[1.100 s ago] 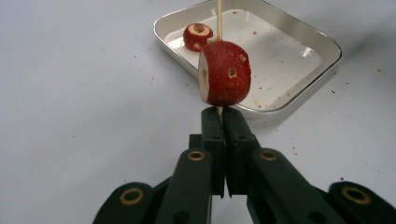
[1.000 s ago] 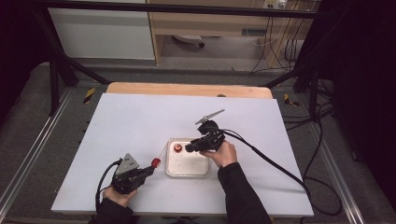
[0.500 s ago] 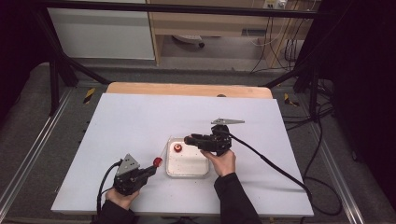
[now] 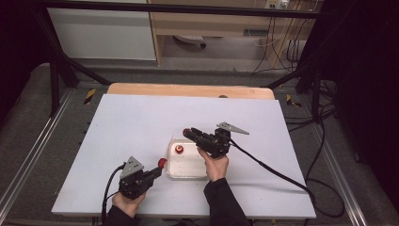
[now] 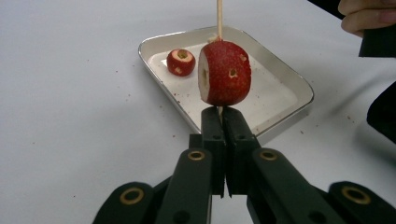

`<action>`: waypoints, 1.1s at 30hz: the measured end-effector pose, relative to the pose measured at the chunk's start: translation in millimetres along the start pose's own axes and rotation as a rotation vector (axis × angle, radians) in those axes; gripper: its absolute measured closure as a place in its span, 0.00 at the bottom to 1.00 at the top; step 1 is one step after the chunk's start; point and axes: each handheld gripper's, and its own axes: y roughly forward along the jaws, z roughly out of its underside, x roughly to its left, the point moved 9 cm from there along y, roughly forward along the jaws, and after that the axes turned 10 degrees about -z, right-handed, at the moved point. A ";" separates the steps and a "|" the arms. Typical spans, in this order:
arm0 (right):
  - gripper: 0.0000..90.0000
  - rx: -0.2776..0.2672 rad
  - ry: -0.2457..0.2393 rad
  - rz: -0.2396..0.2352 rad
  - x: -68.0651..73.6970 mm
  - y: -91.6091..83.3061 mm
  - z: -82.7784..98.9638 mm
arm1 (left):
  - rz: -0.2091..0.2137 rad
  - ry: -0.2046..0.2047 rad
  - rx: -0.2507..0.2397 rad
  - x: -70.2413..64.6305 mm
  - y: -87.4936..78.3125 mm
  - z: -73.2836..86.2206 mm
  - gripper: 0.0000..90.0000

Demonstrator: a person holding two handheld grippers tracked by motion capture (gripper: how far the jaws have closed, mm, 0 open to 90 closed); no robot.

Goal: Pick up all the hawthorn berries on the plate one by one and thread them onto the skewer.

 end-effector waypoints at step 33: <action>0.71 -0.183 0.070 -0.068 6.1 2.9 -15.1 | 0.017 0.018 -0.005 -28.1 18.1 -13.7 0.98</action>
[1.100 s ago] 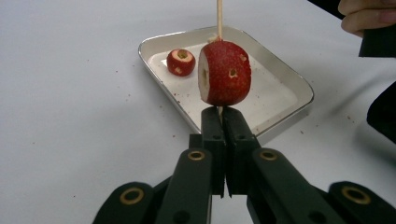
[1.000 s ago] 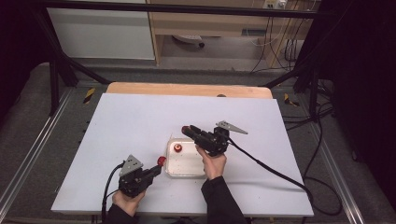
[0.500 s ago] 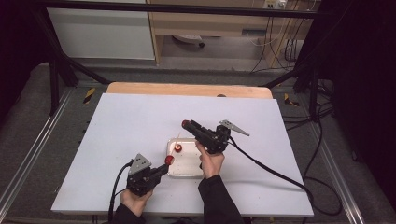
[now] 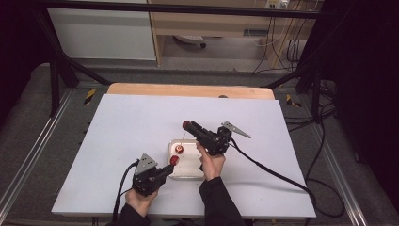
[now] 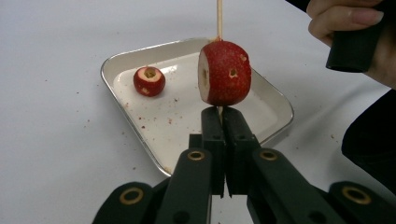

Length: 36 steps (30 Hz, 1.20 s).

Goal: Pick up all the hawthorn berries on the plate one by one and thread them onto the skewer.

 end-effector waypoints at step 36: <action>0.71 0.048 -0.017 -0.014 5.2 -0.6 24.8 | 0.010 -0.102 -0.026 -4.5 12.2 -19.5 0.99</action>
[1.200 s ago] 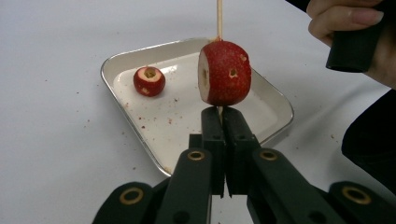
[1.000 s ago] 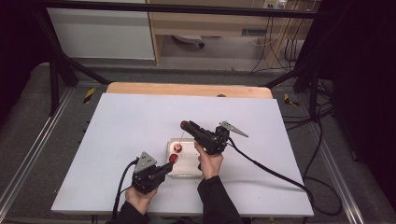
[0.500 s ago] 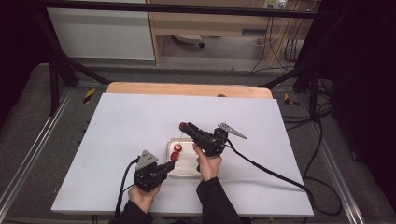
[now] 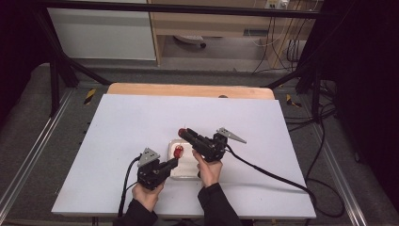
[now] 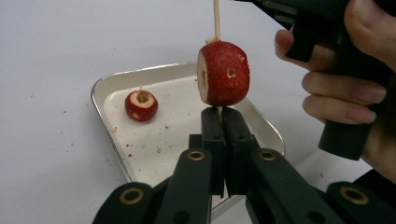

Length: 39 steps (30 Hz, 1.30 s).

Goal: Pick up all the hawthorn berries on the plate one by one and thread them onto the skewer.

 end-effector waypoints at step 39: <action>0.36 0.318 -0.127 0.063 0.0 -18.4 9.8 | -0.017 0.220 0.052 52.5 -30.0 19.9 0.98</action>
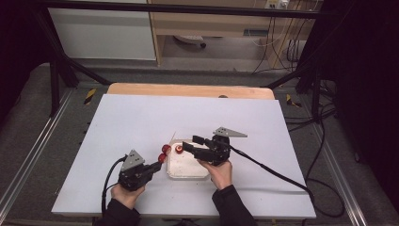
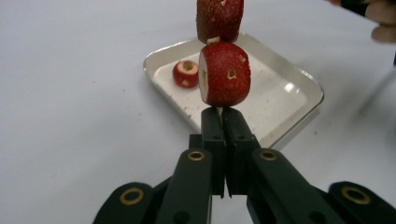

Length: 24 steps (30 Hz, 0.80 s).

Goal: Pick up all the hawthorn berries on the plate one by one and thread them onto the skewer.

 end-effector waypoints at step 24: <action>0.12 0.610 -0.189 0.212 -31.9 43.9 20.4 | 0.019 0.047 0.071 24.2 -10.9 30.3 0.98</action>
